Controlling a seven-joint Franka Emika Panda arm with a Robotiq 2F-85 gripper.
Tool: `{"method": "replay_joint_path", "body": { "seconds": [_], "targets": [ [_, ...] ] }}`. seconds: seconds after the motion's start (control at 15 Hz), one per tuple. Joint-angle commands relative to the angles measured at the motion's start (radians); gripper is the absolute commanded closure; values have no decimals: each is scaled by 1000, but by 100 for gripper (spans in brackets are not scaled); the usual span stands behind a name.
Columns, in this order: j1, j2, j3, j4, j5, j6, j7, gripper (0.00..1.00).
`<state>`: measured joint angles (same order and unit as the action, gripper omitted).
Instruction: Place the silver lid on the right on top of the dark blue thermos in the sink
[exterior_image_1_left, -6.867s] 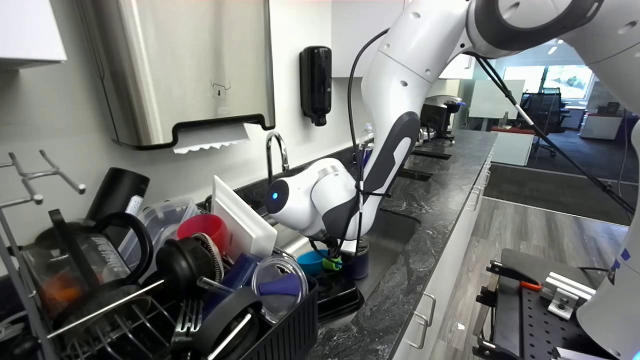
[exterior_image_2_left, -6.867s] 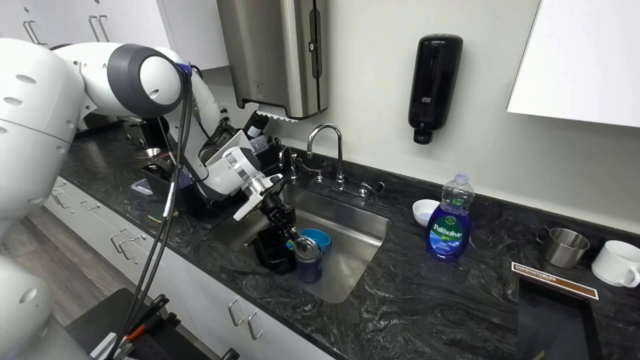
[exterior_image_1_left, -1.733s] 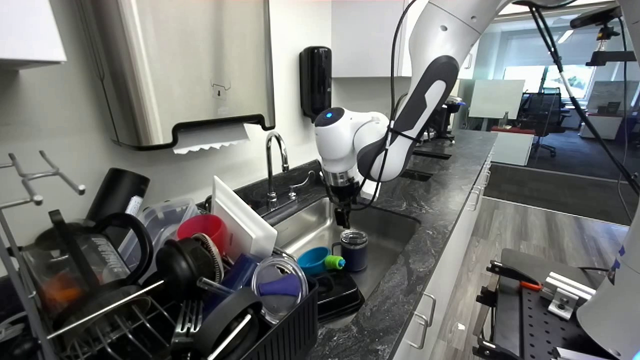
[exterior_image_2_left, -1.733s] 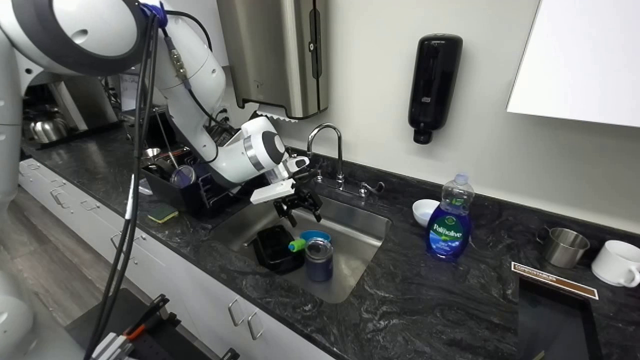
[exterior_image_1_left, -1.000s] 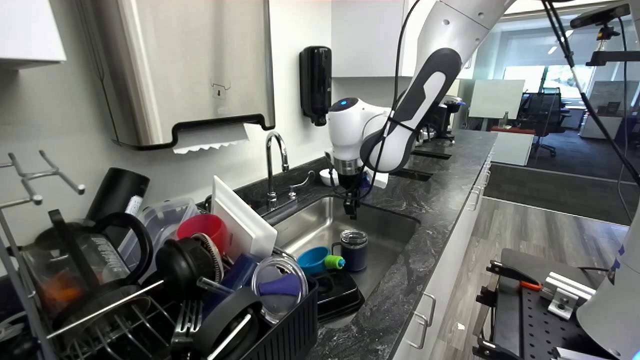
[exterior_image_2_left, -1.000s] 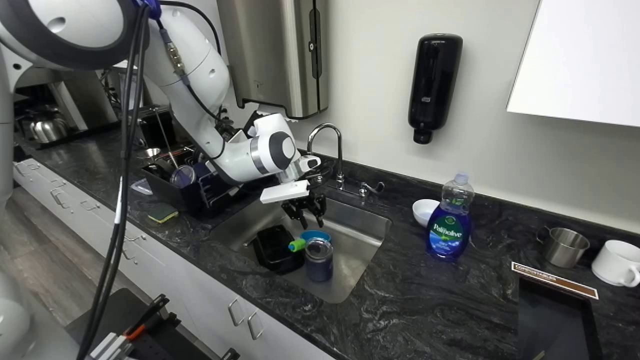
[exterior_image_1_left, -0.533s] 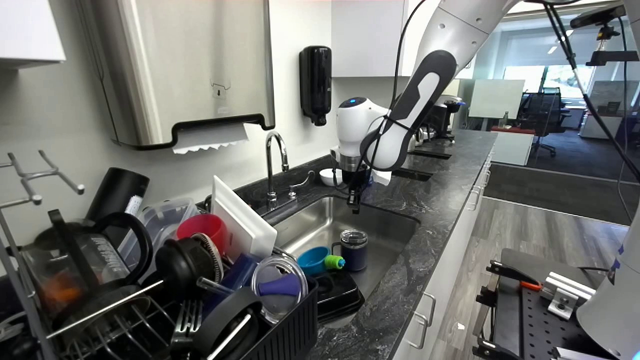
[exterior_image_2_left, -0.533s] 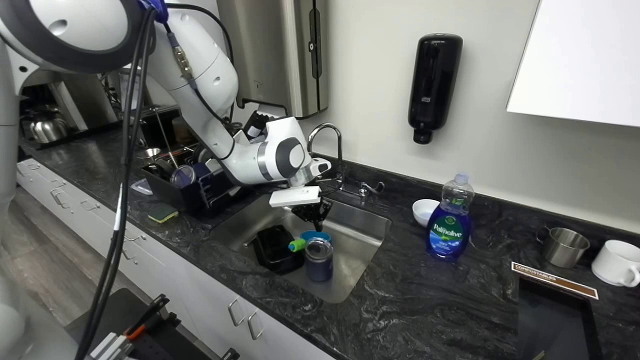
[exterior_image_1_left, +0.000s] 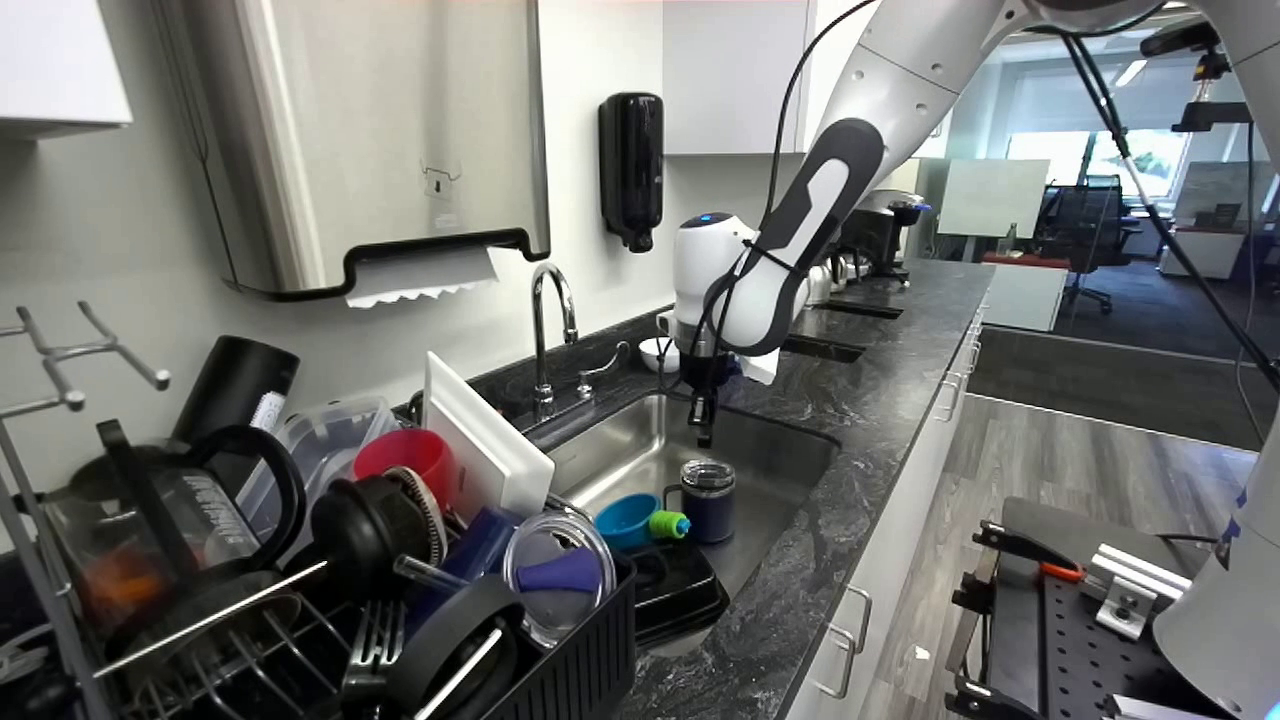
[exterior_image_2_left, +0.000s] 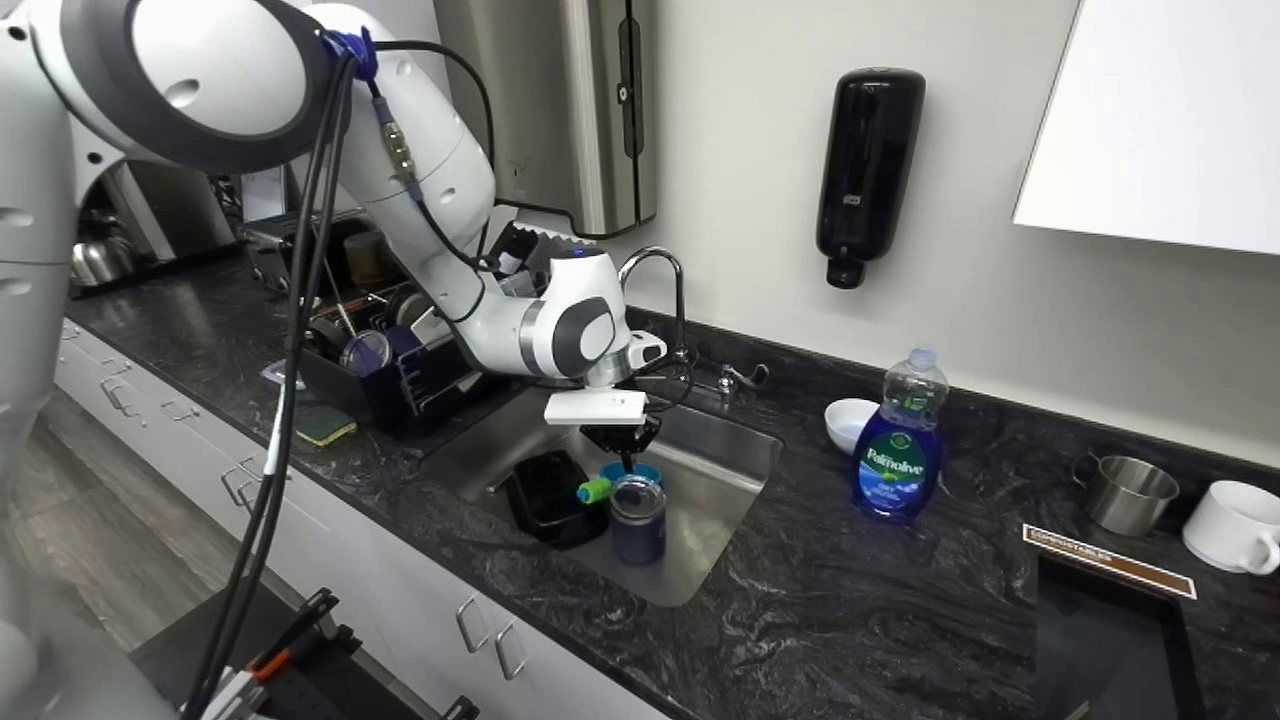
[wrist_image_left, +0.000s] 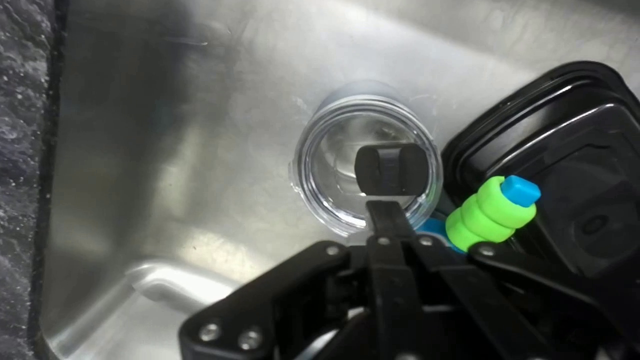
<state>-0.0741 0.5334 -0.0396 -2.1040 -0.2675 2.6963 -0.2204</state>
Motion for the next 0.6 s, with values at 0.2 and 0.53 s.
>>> {"method": "replay_joint_path", "body": {
  "seconds": [0.2, 0.53],
  "targets": [
    [-21, 50, 31, 13, 30, 104, -44, 100],
    [-22, 69, 29, 14, 28, 128, -40, 100]
  ]
}}
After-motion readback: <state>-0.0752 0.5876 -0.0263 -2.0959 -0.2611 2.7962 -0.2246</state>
